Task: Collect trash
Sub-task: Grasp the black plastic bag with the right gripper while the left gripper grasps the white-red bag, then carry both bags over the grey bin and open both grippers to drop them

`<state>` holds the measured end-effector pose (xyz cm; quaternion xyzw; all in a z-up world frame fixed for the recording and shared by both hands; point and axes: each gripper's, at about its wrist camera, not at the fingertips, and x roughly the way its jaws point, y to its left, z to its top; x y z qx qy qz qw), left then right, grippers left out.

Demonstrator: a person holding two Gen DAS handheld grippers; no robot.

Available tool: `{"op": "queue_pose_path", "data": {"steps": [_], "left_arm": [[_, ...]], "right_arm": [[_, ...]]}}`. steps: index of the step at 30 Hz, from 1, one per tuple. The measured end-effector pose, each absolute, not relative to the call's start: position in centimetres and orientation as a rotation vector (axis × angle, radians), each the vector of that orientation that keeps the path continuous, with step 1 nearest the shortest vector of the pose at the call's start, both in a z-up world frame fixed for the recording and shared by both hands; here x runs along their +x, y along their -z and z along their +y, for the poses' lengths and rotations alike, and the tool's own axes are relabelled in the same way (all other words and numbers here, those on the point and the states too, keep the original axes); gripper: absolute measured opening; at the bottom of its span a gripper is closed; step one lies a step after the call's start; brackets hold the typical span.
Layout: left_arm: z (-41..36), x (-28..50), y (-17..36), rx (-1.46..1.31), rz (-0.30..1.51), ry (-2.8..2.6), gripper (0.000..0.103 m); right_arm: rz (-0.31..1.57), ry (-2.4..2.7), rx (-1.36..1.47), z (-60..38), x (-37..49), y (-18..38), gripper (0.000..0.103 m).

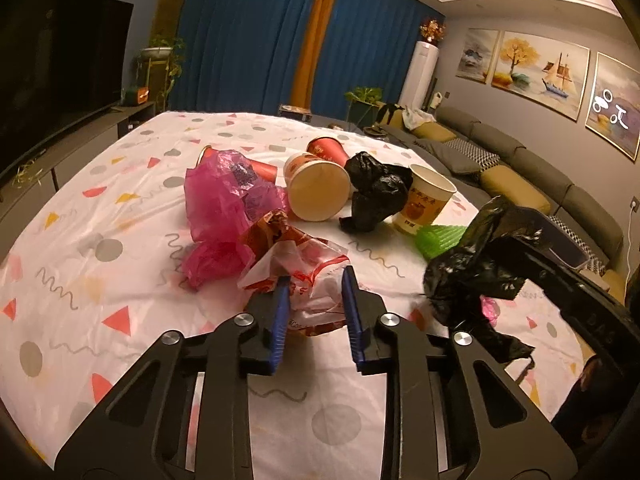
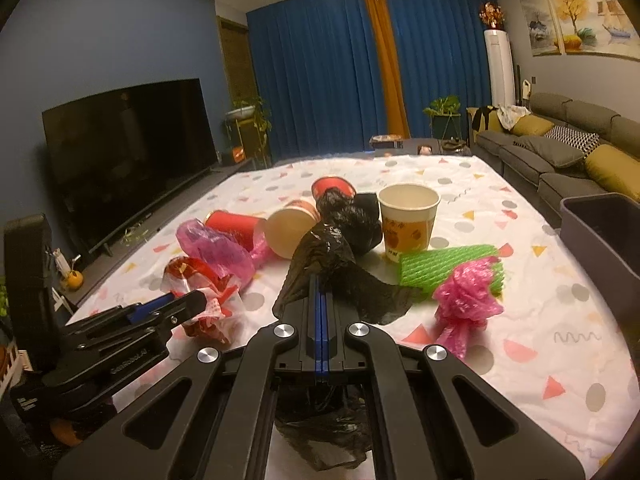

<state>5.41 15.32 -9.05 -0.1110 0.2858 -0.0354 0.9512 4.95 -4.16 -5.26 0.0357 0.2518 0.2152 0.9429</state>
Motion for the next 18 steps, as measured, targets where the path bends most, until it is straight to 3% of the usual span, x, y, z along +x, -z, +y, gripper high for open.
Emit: {"op": "queue_pose_path", "data": {"steps": [18], "left_arm": [[12.7, 2.2, 4.4, -0.213, 0.454, 0.143, 0.021]], "right_arm": [[0.426, -0.423, 0.122, -8.1, 2.8, 2.6, 0.001]]}}
